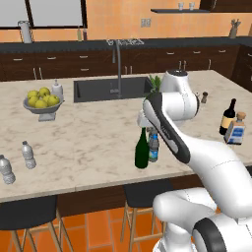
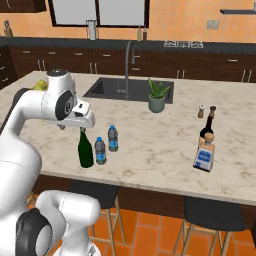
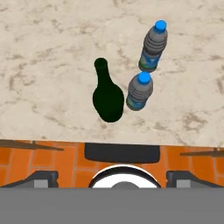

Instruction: Move the plastic bottles in the middle to the plastics group, and the glass bottles in the middle to the glass group.

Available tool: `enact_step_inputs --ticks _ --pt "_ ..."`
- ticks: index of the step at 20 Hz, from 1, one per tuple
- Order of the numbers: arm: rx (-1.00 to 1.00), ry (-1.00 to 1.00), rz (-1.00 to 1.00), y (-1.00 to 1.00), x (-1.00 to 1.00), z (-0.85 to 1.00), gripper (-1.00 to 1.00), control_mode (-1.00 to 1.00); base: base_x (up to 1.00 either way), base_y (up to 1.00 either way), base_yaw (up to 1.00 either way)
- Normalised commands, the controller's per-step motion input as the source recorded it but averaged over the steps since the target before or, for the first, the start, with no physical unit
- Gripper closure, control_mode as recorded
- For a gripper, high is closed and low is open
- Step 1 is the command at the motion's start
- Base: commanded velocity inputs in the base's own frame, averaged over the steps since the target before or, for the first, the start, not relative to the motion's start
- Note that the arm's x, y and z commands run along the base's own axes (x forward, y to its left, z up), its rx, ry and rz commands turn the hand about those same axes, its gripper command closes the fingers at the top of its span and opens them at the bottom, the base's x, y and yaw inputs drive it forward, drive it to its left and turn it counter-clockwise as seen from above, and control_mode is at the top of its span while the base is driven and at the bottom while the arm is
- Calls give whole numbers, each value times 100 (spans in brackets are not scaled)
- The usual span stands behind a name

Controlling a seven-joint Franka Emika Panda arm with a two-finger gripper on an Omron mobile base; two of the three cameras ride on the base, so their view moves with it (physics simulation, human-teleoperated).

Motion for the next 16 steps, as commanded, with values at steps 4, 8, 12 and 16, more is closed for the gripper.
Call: enact_step_inputs --ticks 4,8,12,16 --pt "0 6 0 32 60 -21 -100 -100 0 0 0" --pt "0 9 0 15 65 -22 -100 -100 0 0 0" --pt "0 10 0 -10 38 -20 -100 -100 0 0 0" --pt "0 0 0 -5 42 -15 -100 -100 0 0 0"
